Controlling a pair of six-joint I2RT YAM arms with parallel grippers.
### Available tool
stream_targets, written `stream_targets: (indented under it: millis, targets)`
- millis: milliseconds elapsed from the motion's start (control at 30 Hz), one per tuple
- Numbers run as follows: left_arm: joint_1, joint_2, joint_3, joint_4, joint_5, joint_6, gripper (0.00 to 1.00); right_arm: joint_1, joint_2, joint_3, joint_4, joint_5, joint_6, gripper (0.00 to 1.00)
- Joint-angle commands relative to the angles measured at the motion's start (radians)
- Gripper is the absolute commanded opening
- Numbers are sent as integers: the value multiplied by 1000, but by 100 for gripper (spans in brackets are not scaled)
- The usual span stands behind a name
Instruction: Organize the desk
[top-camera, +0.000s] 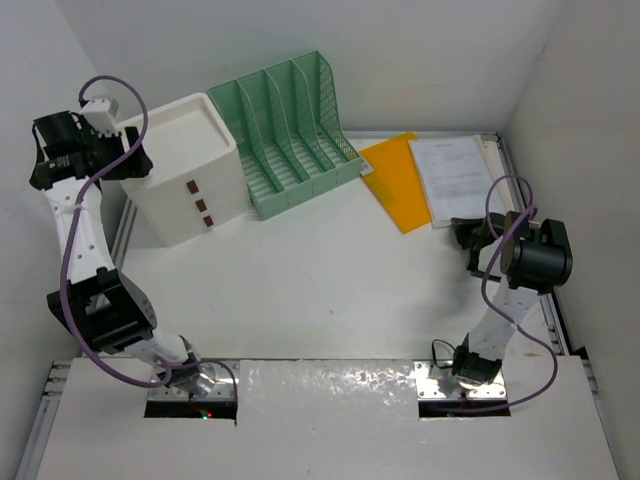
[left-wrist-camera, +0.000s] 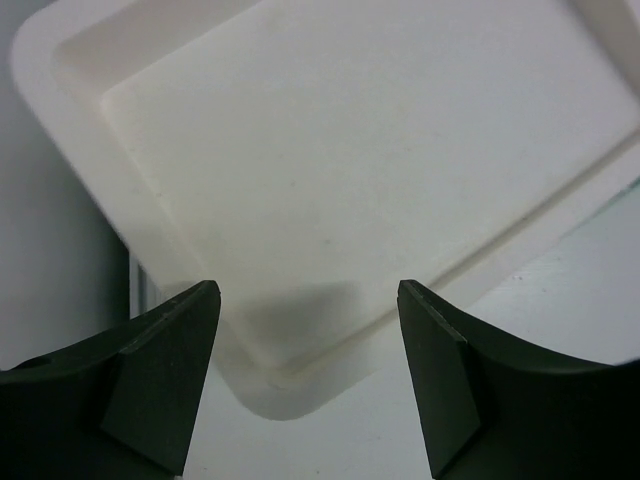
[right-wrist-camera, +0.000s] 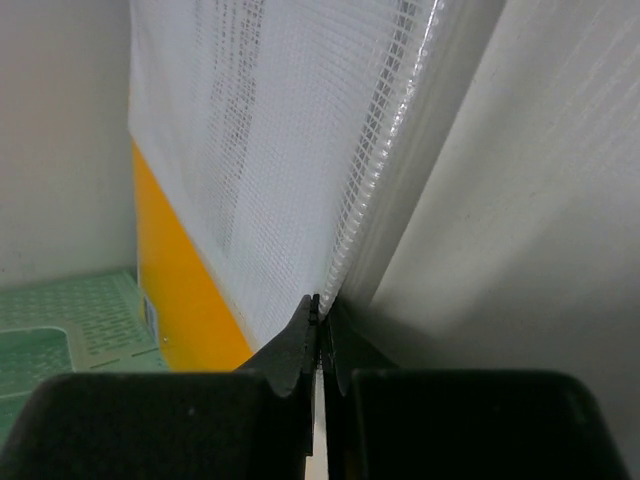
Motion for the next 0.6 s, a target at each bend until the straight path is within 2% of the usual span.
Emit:
stream_targets:
  millis: [0, 133, 300, 333, 500, 567]
  targets:
    - [-75, -97, -20, 20, 16, 22, 70, 2, -63, -49, -119, 64, -121, 0]
    - [-191, -156, -45, 11, -25, 60, 70, 6, -257, -83, -216, 132, -253, 0]
    - [-265, -204, -52, 1, -39, 66, 70, 60, -585, -63, -452, 241, -478, 0]
    - [-279, -210, -55, 1, -39, 69, 70, 71, -624, -57, -452, 241, -506, 0]
    - [-394, -226, -81, -10, -81, 89, 70, 167, -782, 113, -702, 259, -665, 0]
    - [-506, -224, -98, -12, -126, 104, 73, 209, -822, 190, -791, 258, -684, 0]
